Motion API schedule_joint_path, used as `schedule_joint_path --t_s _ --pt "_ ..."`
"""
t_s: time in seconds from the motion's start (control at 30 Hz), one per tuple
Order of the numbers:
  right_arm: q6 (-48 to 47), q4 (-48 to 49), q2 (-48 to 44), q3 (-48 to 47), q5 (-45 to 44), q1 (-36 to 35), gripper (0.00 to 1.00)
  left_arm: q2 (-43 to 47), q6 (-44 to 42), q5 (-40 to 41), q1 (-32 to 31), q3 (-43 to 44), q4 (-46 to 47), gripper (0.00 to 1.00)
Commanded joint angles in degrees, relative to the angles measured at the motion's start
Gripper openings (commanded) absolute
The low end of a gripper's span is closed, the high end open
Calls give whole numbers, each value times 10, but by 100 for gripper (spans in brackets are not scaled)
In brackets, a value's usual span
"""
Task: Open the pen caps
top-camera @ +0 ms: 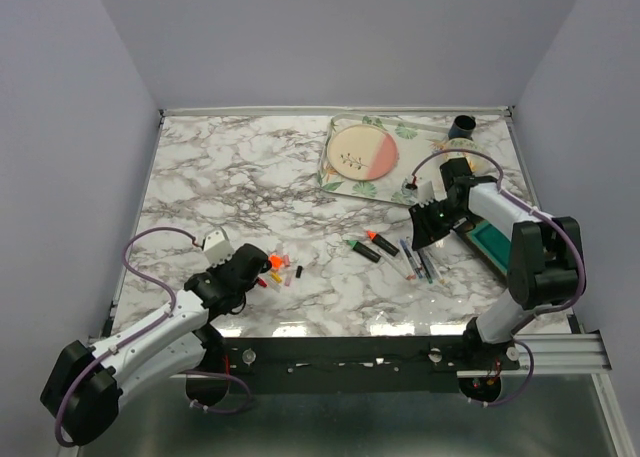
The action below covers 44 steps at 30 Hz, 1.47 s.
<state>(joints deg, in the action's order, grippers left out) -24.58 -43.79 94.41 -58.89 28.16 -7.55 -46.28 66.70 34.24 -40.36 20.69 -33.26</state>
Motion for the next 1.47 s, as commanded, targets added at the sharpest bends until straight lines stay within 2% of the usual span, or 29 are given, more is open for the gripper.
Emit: schedule_joint_path --t_s 0.0,0.3,0.5,0.57,0.7,0.73,0.77,0.83,0.87,0.93,1.0,1.17,1.3,1.43 --pt "-7 -3 -33 -13 -1 -4 43 -22 -28 -11 40 -6 55 25" --pt "-12 11 -97 -7 7 -4 48 -41 -48 -43 63 2 73 54" --pt "-18 25 -140 -2 15 4 50 7 -54 -48 65 23 43 71" --pt "-20 32 -182 2 22 21 52 34 -67 -52 65 39 32 79" --pt "4 84 -293 18 59 73 64 72 -101 -72 67 78 19 95" --pt "12 98 -315 23 63 91 74 77 -112 -85 67 87 20 96" --pt "20 112 -364 28 66 117 80 87 -122 -93 67 108 22 99" --pt "51 156 -406 42 54 140 99 92 -161 -116 70 132 25 99" --pt "66 173 -429 47 42 158 100 92 -179 -125 70 162 27 99" --pt "134 215 -482 62 -53 164 100 84 -239 -145 70 196 28 99" --pt "165 230 -511 69 -111 167 100 67 -272 -172 70 254 16 99" --pt "232 159 -544 -8 -177 167 100 30 -357 -185 70 352 -21 99" --pt "226 120 -556 -45 -226 167 100 26 -386 -187 70 385 -33 99" --pt "240 102 -557 -64 -238 167 100 35 -401 -185 70 400 -39 99"
